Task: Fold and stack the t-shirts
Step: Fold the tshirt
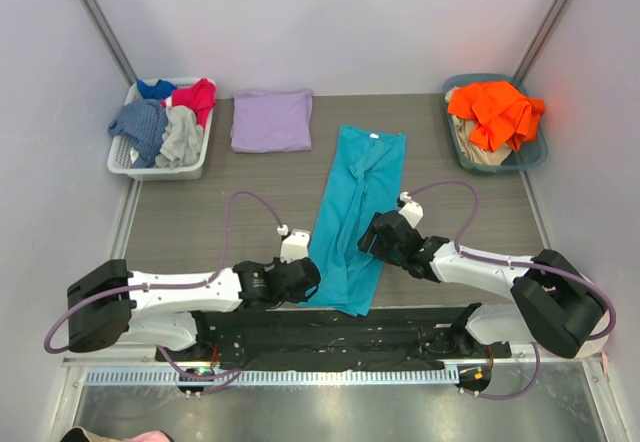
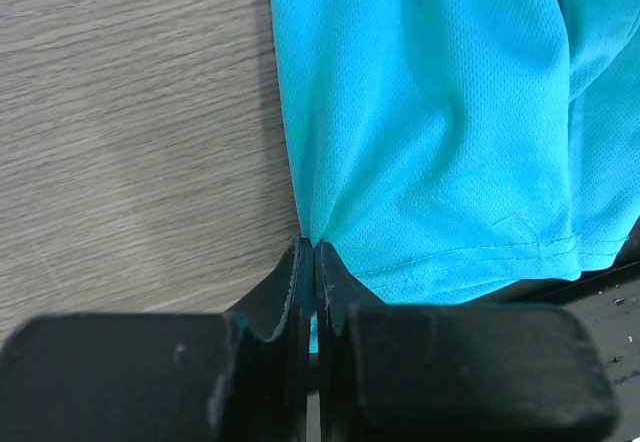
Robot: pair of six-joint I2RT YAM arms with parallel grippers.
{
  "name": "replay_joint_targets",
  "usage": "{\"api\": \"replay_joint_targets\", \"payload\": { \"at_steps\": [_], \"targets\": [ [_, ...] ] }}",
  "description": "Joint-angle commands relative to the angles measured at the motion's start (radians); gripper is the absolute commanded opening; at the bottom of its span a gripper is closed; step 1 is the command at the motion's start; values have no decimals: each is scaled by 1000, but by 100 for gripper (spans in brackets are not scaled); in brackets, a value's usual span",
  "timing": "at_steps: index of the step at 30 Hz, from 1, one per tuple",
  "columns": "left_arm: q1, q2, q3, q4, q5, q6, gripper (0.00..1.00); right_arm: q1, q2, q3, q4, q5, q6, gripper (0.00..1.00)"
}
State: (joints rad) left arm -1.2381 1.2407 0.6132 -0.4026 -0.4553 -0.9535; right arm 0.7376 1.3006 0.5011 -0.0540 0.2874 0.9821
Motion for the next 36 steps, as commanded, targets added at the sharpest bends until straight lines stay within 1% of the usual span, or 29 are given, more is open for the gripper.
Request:
{"api": "replay_joint_targets", "payload": {
  "at_steps": [1,8,9,10,12,14,15,17,21,23,25,27,28,29,31,32,33,34,35,36],
  "targets": [
    [-6,-40,-12,-36,-52,-19,6,-3,51,-32,-150,21,-10,68],
    [-4,-40,-18,-56,-77,-18,8,-3,49,-18,-165,22,-19,68],
    [-4,-37,-21,-54,-79,-18,12,-1,49,-15,-170,24,-20,68],
    [-6,-31,-23,-54,-79,-19,20,-3,45,-12,-178,25,-22,68],
    [-6,-24,-20,-54,-80,-19,44,-3,28,5,-210,33,-28,68],
    [-6,-23,-15,-58,-83,-22,55,-3,-15,28,-256,45,-33,68],
    [-6,-23,-10,-61,-88,-21,67,-3,-32,42,-277,53,-40,68],
    [-6,-30,-3,-79,-98,-21,70,-3,-95,92,-357,82,-51,68],
    [-6,-56,29,-110,-125,-14,72,-7,-178,204,-457,137,-97,68],
    [-6,-69,37,-122,-135,-14,73,-33,-169,285,-489,139,-152,68],
    [-6,-89,45,-130,-138,-13,74,-55,-97,344,-500,136,-224,70],
    [-6,-107,48,-133,-138,-14,76,-82,-28,436,-504,133,-276,72],
    [-6,-115,49,-136,-137,-17,79,-90,61,471,-504,124,-299,73],
    [-6,-121,49,-143,-137,-19,81,-98,104,541,-504,124,-351,74],
    [-6,-144,48,-153,-137,-22,82,-116,237,615,-509,134,-391,80],
    [-6,-153,46,-162,-135,-31,87,-121,283,681,-509,145,-422,82],
    [-6,-162,40,-166,-138,-33,90,-124,320,714,-509,162,-436,88],
    [-6,-181,36,-169,-140,-37,94,-132,356,744,-507,171,-451,90],
    [-6,-191,31,-177,-140,-44,100,-135,429,804,-507,185,-463,93],
    [-6,-201,22,-179,-140,-48,100,-139,459,832,-507,194,-486,95]
  ]
}}
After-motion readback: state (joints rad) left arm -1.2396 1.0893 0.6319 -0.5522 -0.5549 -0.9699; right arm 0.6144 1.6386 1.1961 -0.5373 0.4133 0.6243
